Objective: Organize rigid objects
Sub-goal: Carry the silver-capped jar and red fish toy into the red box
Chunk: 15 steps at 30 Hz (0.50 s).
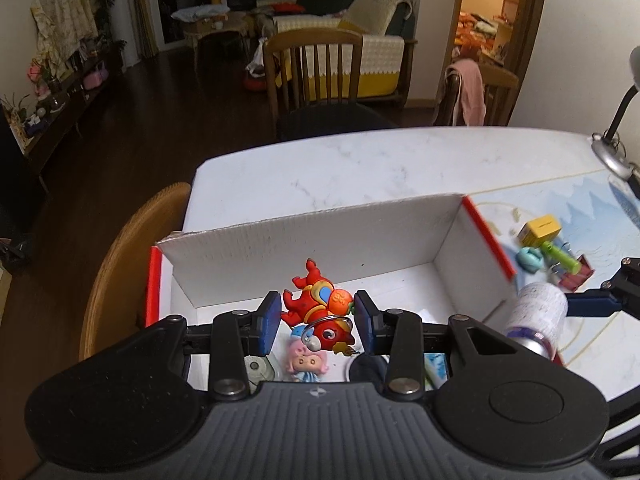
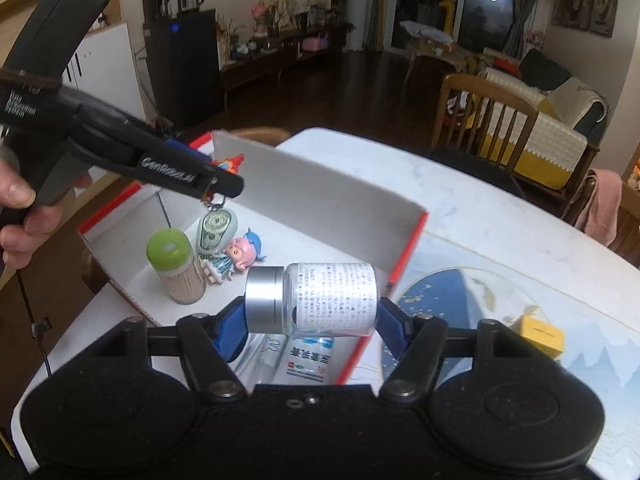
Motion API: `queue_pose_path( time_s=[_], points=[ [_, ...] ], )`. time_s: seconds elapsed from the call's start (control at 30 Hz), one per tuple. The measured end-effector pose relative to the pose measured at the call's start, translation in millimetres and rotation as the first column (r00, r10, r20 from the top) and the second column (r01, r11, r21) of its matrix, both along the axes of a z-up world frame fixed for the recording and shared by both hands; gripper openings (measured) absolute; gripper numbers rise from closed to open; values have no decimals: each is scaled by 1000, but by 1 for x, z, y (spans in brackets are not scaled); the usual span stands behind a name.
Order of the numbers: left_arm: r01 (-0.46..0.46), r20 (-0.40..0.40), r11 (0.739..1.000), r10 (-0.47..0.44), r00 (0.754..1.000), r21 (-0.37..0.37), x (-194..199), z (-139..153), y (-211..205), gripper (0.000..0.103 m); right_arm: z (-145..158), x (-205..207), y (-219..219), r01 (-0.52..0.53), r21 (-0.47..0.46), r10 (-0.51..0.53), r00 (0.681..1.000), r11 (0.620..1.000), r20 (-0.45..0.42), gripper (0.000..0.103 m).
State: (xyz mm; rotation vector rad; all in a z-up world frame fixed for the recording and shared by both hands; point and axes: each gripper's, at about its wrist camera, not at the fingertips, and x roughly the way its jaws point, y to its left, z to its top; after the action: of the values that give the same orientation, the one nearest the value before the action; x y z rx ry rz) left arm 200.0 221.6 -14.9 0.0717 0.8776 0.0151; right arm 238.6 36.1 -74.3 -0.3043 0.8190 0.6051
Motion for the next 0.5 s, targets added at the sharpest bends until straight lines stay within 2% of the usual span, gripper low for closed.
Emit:
queue_pose_path(
  time_s=[0.13, 0.5],
  points=[
    [14, -39, 1000, -15, 999, -17, 18, -15, -1, 39, -16, 11, 19, 1, -33, -1, 1000, 999, -27, 67],
    [109, -166, 994, -102, 981, 31, 51, -53, -16, 39, -52, 31, 47, -23, -101, 13, 995, 995, -101, 67]
  ],
)
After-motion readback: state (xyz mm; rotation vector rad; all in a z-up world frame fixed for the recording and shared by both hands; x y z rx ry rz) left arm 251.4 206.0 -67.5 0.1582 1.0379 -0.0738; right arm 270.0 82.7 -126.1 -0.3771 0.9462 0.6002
